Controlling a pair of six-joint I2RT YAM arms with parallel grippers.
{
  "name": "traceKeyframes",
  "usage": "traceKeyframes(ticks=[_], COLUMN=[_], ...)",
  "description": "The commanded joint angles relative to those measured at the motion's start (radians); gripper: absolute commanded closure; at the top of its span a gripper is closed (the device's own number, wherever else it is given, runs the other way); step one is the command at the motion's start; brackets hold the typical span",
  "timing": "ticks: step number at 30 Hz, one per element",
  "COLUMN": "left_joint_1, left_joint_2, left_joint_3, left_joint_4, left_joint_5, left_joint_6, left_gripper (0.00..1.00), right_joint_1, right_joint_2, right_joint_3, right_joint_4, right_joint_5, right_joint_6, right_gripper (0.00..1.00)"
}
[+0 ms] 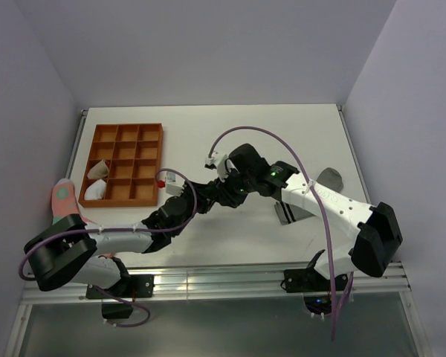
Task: Roll the socks
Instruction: Pick up the sock at the center of the board, then place the sock in the storage box.
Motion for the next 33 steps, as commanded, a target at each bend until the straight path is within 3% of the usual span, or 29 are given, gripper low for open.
traceKeyframes(ticks=[1, 5, 11, 16, 17, 19, 20, 23, 26, 31, 33], left_joint_1=[0.011, 0.069, 0.184, 0.405, 0.515, 0.635, 0.748, 0.880, 0.957, 1.011, 1.014], left_joint_2=[-0.064, -0.161, -0.332, -0.448, -0.460, -0.437, -0.389, -0.283, -0.180, -0.016, 0.035], left_joint_3=[0.031, -0.006, 0.022, 0.153, 0.175, 0.252, 0.285, 0.396, 0.441, 0.482, 0.541], left_joint_4=[-0.025, -0.106, -0.399, -0.770, -0.875, -0.930, -1.023, -1.091, -1.042, -0.936, -0.979], left_joint_5=[0.007, 0.034, 0.115, 0.232, 0.331, 0.451, 0.540, 0.622, 0.729, 0.770, 0.769], left_joint_6=[0.054, 0.091, 0.181, 0.391, 0.464, 0.557, 0.642, 0.750, 0.761, 0.688, 0.721], left_gripper=[1.00, 1.00, 1.00, 1.00, 1.00, 1.00, 1.00, 1.00, 1.00, 1.00, 1.00], right_joint_1=[0.011, 0.005, -0.018, -0.064, -0.092, -0.128, -0.167, -0.228, -0.257, -0.268, -0.271], right_joint_2=[-0.013, -0.062, -0.099, -0.114, -0.105, -0.091, -0.071, -0.031, -0.013, 0.010, 0.010], right_joint_3=[0.051, 0.054, 0.040, 0.068, 0.076, 0.105, 0.117, 0.168, 0.178, 0.157, 0.140], right_joint_4=[0.020, 0.000, -0.043, -0.097, -0.109, -0.137, -0.147, -0.189, -0.183, -0.164, -0.151], right_joint_5=[0.005, 0.042, 0.049, 0.076, 0.073, 0.022, 0.007, -0.062, -0.087, -0.092, -0.090], right_joint_6=[0.001, -0.042, -0.063, -0.112, -0.140, -0.163, -0.184, -0.221, -0.232, -0.234, -0.231], right_gripper=[0.62, 0.43, 0.38, 0.36, 0.36, 0.36, 0.36, 0.37, 0.37, 0.38, 0.38])
